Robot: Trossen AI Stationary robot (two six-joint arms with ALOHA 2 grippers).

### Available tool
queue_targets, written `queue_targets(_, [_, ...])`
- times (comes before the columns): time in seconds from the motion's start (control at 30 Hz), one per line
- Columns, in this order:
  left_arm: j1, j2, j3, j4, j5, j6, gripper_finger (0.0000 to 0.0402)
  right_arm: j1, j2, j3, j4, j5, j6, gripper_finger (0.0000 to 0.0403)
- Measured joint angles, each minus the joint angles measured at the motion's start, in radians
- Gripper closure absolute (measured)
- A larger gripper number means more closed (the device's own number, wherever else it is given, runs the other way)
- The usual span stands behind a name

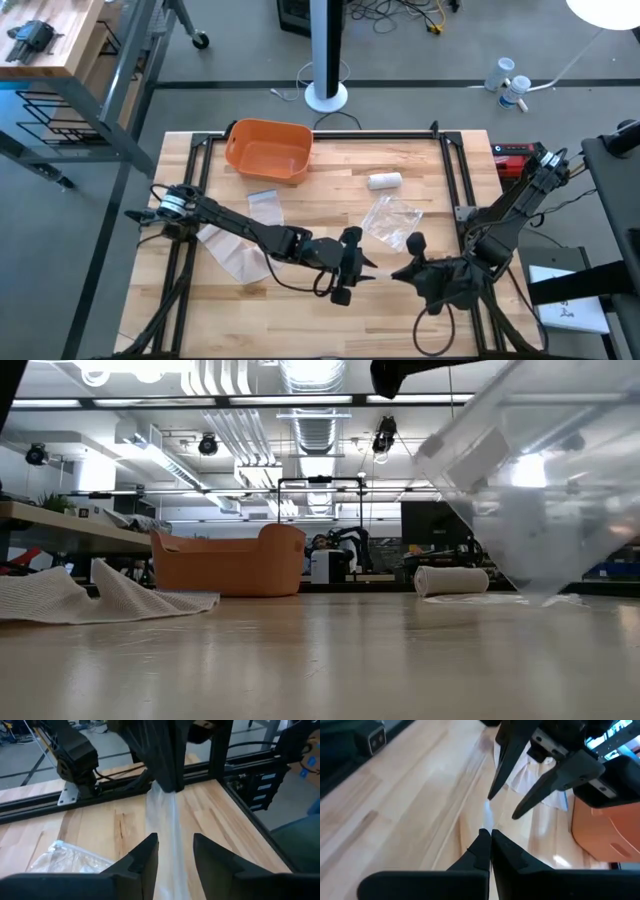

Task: Roll bandage
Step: Open the transparent zip bag

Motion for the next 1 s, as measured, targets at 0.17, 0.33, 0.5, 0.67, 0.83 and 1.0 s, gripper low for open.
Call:
queue_targets(0.17, [0.0, 0.0, -0.002, -0.006, -0.001, 0.0, 0.0283, 0.0, 0.0, 0.0, 0.038, 0.0, -0.012, 0.0403])
queue_targets(0.33, [0.0, 0.0, -0.003, -0.006, -0.001, 0.0, 0.029, 0.0, 0.0, 0.0, 0.046, 0.0, -0.006, 0.0403])
queue_targets(0.5, [0.0, 0.0, -0.003, -0.034, -0.009, 0.0, 0.0291, 0.0, 0.0, 0.0, 0.092, 0.0, 0.009, 0.0403])
queue_targets(0.67, [-0.009, -0.017, 0.015, -0.065, -0.037, 0.003, 0.0277, 0.0, 0.0, 0.0, 0.058, 0.001, 0.019, 0.0403])
queue_targets(0.83, [-0.011, -0.021, 0.029, -0.071, -0.037, -0.004, 0.0259, 0.0, 0.0, 0.0, 0.065, 0.012, 0.012, 0.0403])
queue_targets(1.0, [-0.011, -0.02, 0.023, -0.08, -0.037, -0.03, 0.0249, 0.0, 0.0, 0.0, 0.072, 0.028, 0.012, 0.0403])
